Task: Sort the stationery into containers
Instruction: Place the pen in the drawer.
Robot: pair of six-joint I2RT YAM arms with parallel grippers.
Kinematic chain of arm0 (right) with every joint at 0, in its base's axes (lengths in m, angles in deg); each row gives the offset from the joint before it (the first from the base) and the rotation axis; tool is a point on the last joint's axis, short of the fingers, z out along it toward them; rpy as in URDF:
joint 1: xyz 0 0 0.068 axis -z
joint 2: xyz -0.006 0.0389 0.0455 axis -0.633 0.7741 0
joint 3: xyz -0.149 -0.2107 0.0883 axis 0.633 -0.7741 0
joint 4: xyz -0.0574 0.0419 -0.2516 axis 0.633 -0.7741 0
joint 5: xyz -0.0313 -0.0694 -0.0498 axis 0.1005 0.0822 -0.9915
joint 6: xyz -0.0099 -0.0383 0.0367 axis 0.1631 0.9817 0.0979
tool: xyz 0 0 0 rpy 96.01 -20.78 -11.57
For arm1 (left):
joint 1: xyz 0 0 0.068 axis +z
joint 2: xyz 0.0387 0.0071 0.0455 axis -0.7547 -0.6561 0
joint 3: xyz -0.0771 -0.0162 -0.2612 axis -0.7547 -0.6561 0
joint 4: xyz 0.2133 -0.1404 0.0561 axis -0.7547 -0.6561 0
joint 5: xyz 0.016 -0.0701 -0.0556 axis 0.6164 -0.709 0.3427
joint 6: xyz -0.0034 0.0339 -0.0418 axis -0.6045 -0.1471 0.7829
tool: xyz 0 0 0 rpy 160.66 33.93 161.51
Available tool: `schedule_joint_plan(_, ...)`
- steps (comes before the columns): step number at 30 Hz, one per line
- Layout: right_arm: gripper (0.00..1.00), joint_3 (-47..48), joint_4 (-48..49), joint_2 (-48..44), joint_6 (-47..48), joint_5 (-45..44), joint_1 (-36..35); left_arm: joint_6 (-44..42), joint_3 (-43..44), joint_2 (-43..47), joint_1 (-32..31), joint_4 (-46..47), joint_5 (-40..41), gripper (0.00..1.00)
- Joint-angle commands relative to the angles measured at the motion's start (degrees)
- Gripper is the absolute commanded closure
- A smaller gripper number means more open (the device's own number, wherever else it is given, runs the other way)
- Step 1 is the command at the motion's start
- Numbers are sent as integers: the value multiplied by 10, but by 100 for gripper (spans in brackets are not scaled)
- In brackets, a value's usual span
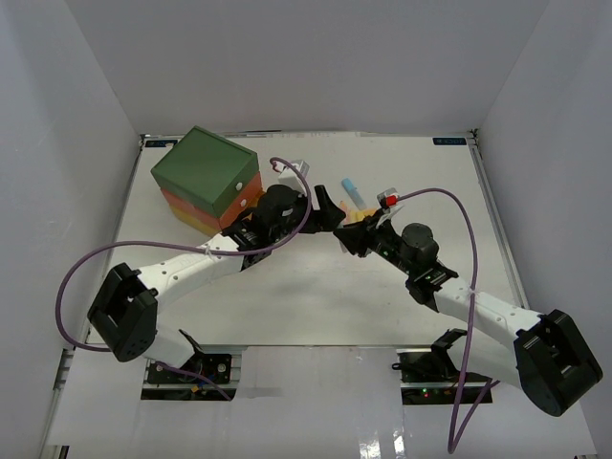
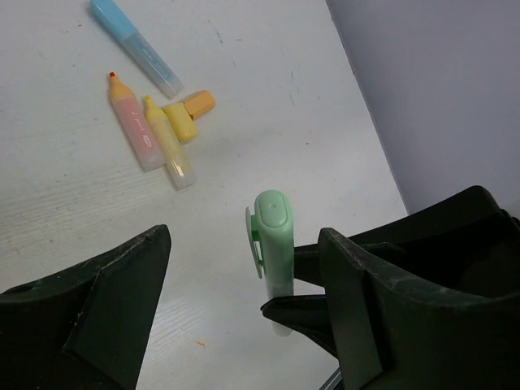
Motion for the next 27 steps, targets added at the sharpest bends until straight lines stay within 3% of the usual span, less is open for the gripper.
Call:
schedule_joint_plan(1,83,-7,61,-11,-13,9,-5,15,30,-6,-6,19,0,18)
schedule_joint_plan(7,81,-12,67,-13,-16,10,-5,15,41,-22,-13,19,-11,39)
schedule_joint_plan(11,77,-14,68,-12,-16,8,-6,9,41,-21,-13,23,-15,65)
schedule_joint_plan(15,71,-17,70,-9,-16,8,-5,-1,43,-24,-14,26,-21,78)
schedule_joint_plan(20,52,-23,64,-15,-11,-2,-6,-47,46,-14,-13,-1,9,84)
schedule_joint_plan(21,40,-25,60,-17,-10,-12,-5,-61,55,-14,-13,-12,24,84)
schedule_joint_plan(22,35,-26,55,-20,-7,-18,-5,-78,64,-14,-12,-27,39,84)
schedule_joint_plan(27,11,-39,16,-47,19,-57,-5,-235,126,-24,-1,-161,178,84)
